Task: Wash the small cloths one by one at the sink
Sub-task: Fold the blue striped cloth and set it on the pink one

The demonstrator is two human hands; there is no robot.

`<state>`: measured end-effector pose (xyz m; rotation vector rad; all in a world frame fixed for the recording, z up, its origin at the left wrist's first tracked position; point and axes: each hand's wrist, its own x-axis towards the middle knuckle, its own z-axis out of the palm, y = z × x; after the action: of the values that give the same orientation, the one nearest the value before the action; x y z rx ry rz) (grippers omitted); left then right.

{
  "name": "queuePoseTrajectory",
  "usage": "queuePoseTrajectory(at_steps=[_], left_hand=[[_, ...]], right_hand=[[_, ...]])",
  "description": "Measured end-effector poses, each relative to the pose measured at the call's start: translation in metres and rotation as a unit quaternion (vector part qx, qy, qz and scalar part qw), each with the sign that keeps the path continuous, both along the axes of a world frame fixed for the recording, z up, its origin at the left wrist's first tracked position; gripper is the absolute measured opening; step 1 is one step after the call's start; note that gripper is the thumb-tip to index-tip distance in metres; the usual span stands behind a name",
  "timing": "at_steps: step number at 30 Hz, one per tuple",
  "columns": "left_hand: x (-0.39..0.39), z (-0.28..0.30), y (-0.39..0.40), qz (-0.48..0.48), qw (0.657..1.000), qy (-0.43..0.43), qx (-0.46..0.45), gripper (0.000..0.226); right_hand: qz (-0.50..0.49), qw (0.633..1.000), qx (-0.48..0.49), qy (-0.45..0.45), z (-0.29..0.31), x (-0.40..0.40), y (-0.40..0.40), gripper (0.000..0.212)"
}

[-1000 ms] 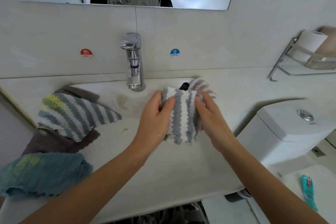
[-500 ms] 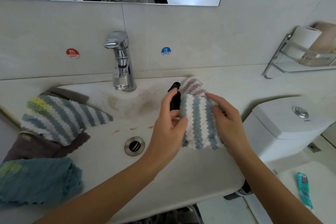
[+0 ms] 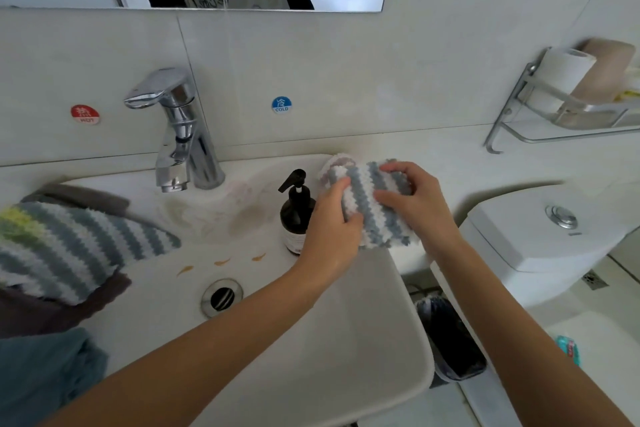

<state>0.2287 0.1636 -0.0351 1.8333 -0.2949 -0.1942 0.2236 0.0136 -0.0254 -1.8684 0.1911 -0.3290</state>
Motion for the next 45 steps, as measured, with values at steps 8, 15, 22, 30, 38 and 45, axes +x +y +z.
queuePoseTrajectory(at_steps=[8,15,22,30,38,45], left_hand=[[0.044,-0.026,-0.031,0.07,0.995,0.022,0.062,0.067],[0.03,-0.022,-0.029,0.05,0.994,0.044,0.087,0.057],[0.028,-0.014,-0.021,0.039,0.995,0.074,0.049,0.044],[0.022,-0.009,-0.017,0.055,0.998,0.018,0.014,0.062],[0.021,-0.017,-0.013,-0.009,0.996,0.059,0.062,0.045],[-0.007,-0.021,0.002,0.03,0.997,-0.031,0.058,0.046]], right_hand=[[0.049,0.995,-0.07,0.057,-0.014,0.054,-0.018,0.041],[0.081,0.993,-0.06,0.063,-0.035,0.044,-0.021,0.046],[0.077,0.993,-0.081,0.049,-0.028,0.045,-0.018,0.043],[0.027,0.994,-0.106,-0.013,-0.018,0.04,-0.024,0.051],[0.109,0.989,-0.081,0.06,-0.031,0.028,-0.022,0.041],[0.053,0.982,-0.169,-0.058,-0.039,0.013,-0.03,0.04]])
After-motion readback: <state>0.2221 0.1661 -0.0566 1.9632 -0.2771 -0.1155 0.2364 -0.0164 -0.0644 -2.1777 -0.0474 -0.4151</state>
